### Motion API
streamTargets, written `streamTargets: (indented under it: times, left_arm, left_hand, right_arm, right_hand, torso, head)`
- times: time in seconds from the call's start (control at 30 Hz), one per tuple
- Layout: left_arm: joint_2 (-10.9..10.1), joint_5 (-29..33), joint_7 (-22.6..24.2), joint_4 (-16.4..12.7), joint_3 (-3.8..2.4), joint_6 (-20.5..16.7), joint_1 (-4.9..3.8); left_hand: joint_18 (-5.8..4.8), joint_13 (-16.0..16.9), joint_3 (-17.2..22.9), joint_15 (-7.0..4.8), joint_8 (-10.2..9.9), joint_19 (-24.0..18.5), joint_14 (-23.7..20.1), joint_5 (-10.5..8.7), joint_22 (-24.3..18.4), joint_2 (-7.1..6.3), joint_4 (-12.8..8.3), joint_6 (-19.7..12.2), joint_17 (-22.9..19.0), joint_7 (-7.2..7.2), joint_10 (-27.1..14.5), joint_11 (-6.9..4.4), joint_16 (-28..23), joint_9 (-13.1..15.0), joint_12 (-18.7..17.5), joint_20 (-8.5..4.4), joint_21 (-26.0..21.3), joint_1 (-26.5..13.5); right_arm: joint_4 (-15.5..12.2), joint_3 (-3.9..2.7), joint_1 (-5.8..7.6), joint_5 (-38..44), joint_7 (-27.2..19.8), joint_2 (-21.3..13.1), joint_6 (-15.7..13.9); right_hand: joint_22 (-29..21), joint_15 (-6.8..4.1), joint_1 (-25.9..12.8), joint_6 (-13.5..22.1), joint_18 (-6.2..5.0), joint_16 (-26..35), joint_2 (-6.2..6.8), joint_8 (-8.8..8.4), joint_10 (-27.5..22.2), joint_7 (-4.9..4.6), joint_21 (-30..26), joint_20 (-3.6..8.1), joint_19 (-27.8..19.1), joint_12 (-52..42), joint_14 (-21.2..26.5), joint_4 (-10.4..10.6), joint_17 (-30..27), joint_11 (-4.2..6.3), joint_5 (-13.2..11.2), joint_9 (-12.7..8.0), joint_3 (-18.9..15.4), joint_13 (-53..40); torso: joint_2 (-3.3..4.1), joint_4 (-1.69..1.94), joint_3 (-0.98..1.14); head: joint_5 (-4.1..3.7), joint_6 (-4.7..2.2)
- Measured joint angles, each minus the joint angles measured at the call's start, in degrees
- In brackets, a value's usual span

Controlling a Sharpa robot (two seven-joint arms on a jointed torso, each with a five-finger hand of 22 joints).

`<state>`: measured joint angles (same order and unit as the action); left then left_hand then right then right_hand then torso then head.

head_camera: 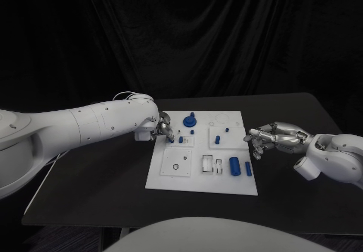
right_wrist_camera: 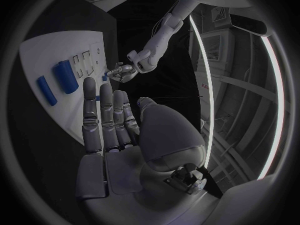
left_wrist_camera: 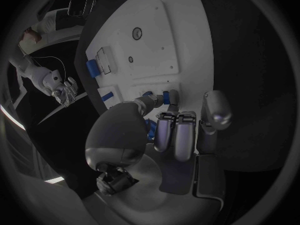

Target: Assemble the parts on the task board

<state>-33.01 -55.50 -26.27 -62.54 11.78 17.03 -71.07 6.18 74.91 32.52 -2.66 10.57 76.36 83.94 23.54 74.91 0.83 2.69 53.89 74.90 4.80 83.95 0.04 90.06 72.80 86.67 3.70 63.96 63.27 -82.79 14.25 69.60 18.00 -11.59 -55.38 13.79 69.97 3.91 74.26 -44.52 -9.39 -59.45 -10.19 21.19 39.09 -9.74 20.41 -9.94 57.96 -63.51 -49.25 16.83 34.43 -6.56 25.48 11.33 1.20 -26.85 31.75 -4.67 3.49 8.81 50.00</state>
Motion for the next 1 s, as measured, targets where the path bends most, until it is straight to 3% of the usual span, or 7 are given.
streamTargets:
  times: [0.03, 0.13, 0.2, 0.43, 0.5, 0.73, 1.0]
  left_arm:
    - [-0.02, 0.01, -0.03, 0.00, -0.01, 0.02, 0.01]
    - [-0.15, 0.06, -0.08, 0.01, -0.04, 0.06, 0.04]
    - [-0.16, 0.12, -0.05, -0.10, -0.03, 0.06, 0.18]
    - [-0.27, 0.14, 0.12, -0.20, 0.00, -0.02, 0.30]
    - [-0.28, 0.18, 0.18, -0.19, -0.01, -0.03, 0.32]
    - [-0.31, 0.39, 0.38, 0.38, -0.16, -0.35, 0.38]
    - [-0.30, 0.71, 0.38, 0.83, -0.25, -0.96, 0.55]
  left_hand:
    - [0.00, 0.00, 0.00, 0.00, -0.05, -0.08, 0.00, -0.90, 0.00, 0.09, 0.00, -0.10, 0.00, -0.10, 0.00, 0.00, 0.00, -0.05, 0.00, 0.08, 0.00, -0.09]
    - [0.00, 0.00, -0.68, 0.00, -0.71, -0.08, 0.00, -7.56, 0.00, 0.67, -0.17, -0.45, 0.00, -0.53, 0.00, 0.00, 0.00, -0.89, 0.00, 0.08, -0.32, -1.76]
    - [0.00, 0.00, -2.94, 0.00, -1.29, -0.23, 0.00, -10.58, 0.00, 0.80, 1.35, 0.05, 0.00, -1.40, 0.00, 0.00, 0.00, -1.71, 0.00, 0.23, -0.32, -3.07]
    - [0.00, 0.00, -11.45, 0.73, -5.28, -0.51, 0.10, -16.14, 0.00, -0.04, 7.95, -0.68, 0.00, -0.04, 0.03, 1.06, 0.00, -6.24, 0.00, 0.51, -0.58, -8.33]
    - [0.00, 0.00, -13.84, 0.91, -5.37, -0.80, -0.08, -18.40, 0.00, 0.21, 9.95, -0.61, 0.00, 0.15, 0.20, 1.23, 0.00, -7.93, 0.01, 0.80, -0.87, -10.33]
    - [0.00, 0.00, -18.81, 1.58, -6.73, -1.17, 0.09, -20.08, -0.01, 1.76, 13.35, -0.89, 0.00, -0.11, 0.00, 1.88, 0.00, -12.42, -0.24, 1.45, -1.93, -12.19]
    - [0.00, 0.00, -20.12, 1.57, -6.73, -1.38, 0.09, -20.05, -0.01, 3.08, 13.90, -1.08, 0.00, -0.30, 0.09, 2.15, 0.00, -13.92, -0.44, 1.65, -2.09, -12.84]
  right_arm:
    - [0.00, 0.00, 0.00, 0.00, 0.03, 0.00, 0.01]
    - [0.02, 0.00, 0.00, 0.00, 0.11, 0.02, 0.05]
    - [0.03, 0.00, 0.00, 0.00, 0.17, 0.04, 0.08]
    - [0.07, 0.00, 0.00, 0.00, 0.34, 0.09, 0.20]
    - [0.08, 0.00, 0.00, 0.00, 0.40, 0.09, 0.23]
    - [0.09, 0.00, 0.00, 0.00, 0.64, 0.09, 0.38]
    - [0.09, 0.00, -0.01, 0.00, 0.94, 0.07, 0.64]
  right_hand:
    - [0.00, 0.00, 0.00, 0.00, 0.00, 0.00, 0.00, 0.00, 0.00, 0.00, 0.00, 0.00, 0.00, 0.00, 0.00, 0.00, 0.00, 0.00, 0.00, 0.00, 0.00, 0.00]
    - [0.00, 0.00, 0.00, 0.00, 0.00, 0.00, 0.00, 0.00, 0.00, 0.00, 0.00, 0.00, 0.00, 0.00, 0.00, 0.00, 0.00, 0.00, 0.00, 0.00, 0.00, 0.00]
    - [0.00, 0.00, 0.00, 0.00, 0.00, 0.00, 0.00, 0.00, 0.00, 0.00, 0.00, 0.00, 0.00, 0.00, 0.00, 0.00, 0.00, 0.00, 0.00, 0.00, 0.00, 0.00]
    - [0.05, 0.00, 0.00, 0.01, 0.00, 0.00, 0.00, 0.00, 0.00, -0.01, 0.00, 0.00, 0.00, 0.00, 0.00, 0.00, -0.05, 0.00, 0.00, 0.00, 0.00, 0.00]
    - [0.05, 0.00, 0.00, 0.21, 0.00, 0.00, 0.00, 0.00, 0.00, -0.21, 0.00, 0.00, 0.00, -0.19, 0.00, 0.00, -0.05, 0.00, 0.00, 0.00, 0.00, 0.00]
    - [0.05, 0.00, 0.00, 0.21, 0.00, 0.00, 0.00, 0.00, 0.00, -0.21, 0.00, 0.00, 0.00, -0.22, 0.00, 0.00, -0.04, 0.00, 0.00, 0.00, 0.00, -0.01]
    - [0.04, 0.00, 0.00, 0.21, 0.00, 0.00, 0.00, 0.00, 0.00, -0.21, 0.00, 0.16, -0.16, -0.22, 0.00, 0.00, -0.04, 0.00, 0.00, 0.00, 0.00, -0.01]
  torso:
    - [-0.01, -0.01, 0.00]
    - [-0.01, -0.02, 0.00]
    - [-0.01, -0.02, 0.00]
    - [-0.04, 0.00, 0.00]
    - [-0.04, 0.01, 0.00]
    - [-0.01, 0.01, -0.01]
    - [0.02, 0.00, -0.01]
  head:
    - [0.01, 0.00]
    - [0.04, 0.00]
    - [0.06, 0.00]
    - [0.09, 0.00]
    - [0.09, 0.00]
    - [0.04, 0.00]
    - [0.13, 0.00]
